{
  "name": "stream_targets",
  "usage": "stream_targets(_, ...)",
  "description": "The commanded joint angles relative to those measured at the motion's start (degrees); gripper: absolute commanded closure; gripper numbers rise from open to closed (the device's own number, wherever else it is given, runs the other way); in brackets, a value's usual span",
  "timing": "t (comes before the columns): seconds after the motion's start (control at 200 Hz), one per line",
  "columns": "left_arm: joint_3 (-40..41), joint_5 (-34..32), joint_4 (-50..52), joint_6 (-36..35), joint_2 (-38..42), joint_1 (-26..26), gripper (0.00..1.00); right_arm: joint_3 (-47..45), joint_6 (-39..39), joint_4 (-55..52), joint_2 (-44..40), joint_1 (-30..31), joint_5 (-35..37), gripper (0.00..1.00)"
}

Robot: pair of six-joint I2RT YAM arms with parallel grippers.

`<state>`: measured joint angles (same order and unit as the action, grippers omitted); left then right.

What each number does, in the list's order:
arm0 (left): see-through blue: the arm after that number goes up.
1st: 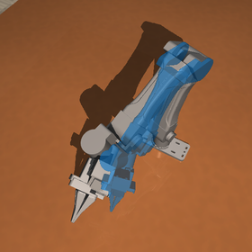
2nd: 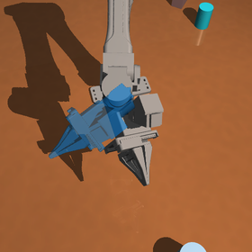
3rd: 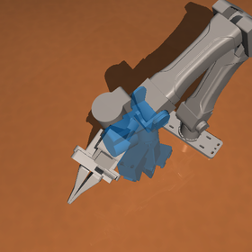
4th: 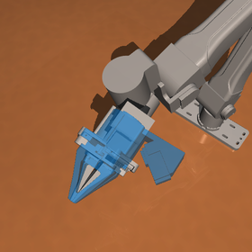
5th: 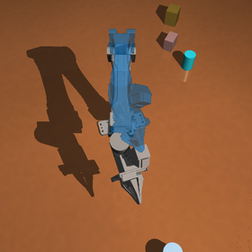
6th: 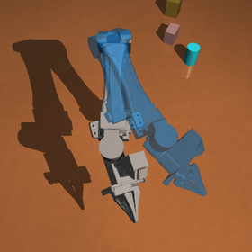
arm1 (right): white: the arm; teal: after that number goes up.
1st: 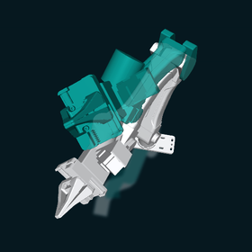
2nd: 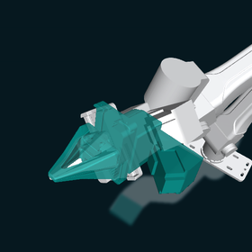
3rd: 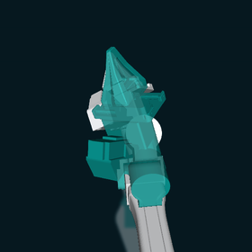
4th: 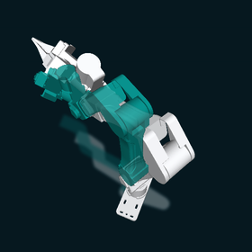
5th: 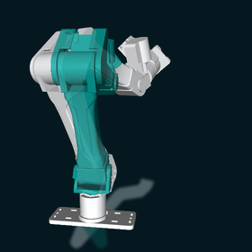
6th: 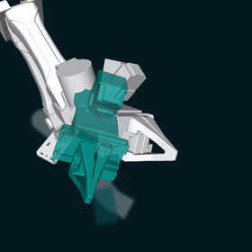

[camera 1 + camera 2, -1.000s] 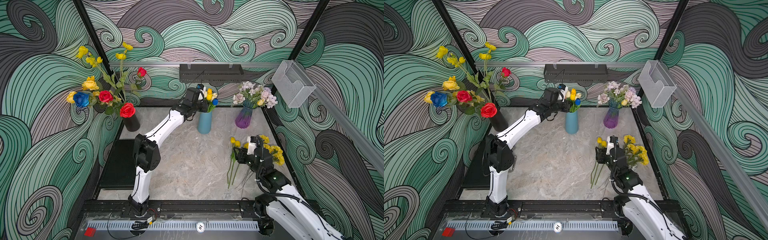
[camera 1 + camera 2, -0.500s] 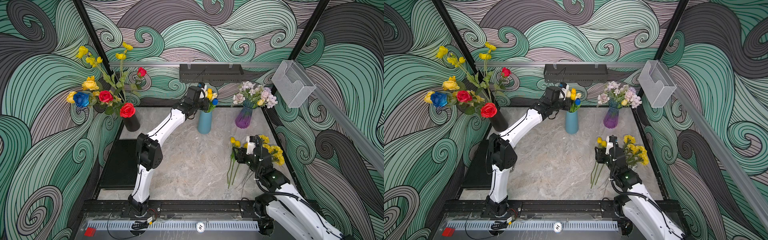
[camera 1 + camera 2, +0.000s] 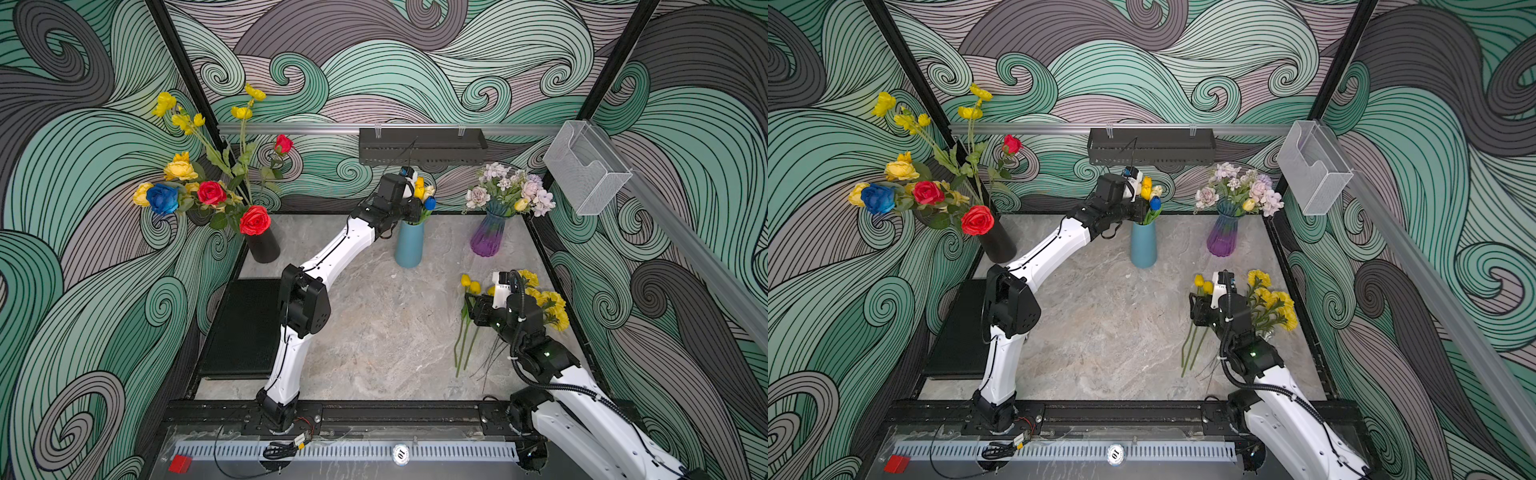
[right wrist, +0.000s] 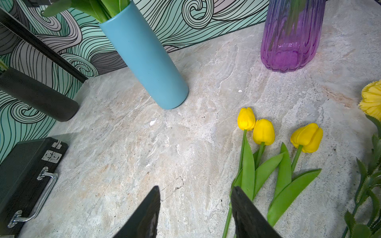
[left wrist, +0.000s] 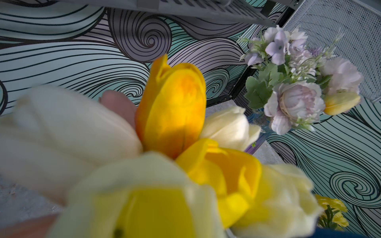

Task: Pick out yellow flowers from the vase
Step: Pick up the flower from the vase.

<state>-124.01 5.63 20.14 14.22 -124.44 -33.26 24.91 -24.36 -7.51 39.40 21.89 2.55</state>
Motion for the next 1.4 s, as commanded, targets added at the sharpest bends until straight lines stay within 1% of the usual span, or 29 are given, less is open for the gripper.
stream_targets(0.0, -2.47, -1.21, -0.18, -1.12, -0.8, -0.41, 0.82, -0.39, 0.03, 1.16, -0.25, -0.27, -0.39, 0.44)
stream_targets(0.305, -2.67, -1.76, -0.59, -1.25, -0.75, -0.43, 0.91, -0.3, -0.24, 1.68, 0.57, -0.26, -0.79, 0.44)
stream_targets(0.64, -2.57, -1.06, 2.87, -0.68, 2.6, -0.74, 0.93, -0.3, -0.34, 2.28, 1.37, -0.27, -0.97, 0.43)
stream_targets(0.786, -2.3, 0.85, 4.11, 0.12, 3.78, -0.76, 0.93, -0.17, -0.5, 2.5, 1.82, -0.27, -1.29, 0.43)
stream_targets(1.046, 3.42, 0.9, 0.69, 0.74, 7.7, -0.76, 0.94, -0.3, -1.04, 2.68, 2.01, -0.27, -1.63, 0.43)
stream_targets(1.166, 4.32, 1.92, 0.75, 0.96, 8.92, -0.77, 0.94, -0.3, -1.03, 2.82, 1.96, -0.27, -1.49, 0.43)
stream_targets(1.306, 6.13, 1.41, -0.09, 0.89, 10.41, -0.85, 0.94, -0.19, -1.03, 3.16, 2.24, -0.21, -1.8, 0.43)
stream_targets(1.391, 8.13, 1.66, -1.96, 0.89, 11.66, -0.85, 0.95, 0.19, -0.95, 3.26, 2.6, -0.27, -1.84, 0.43)
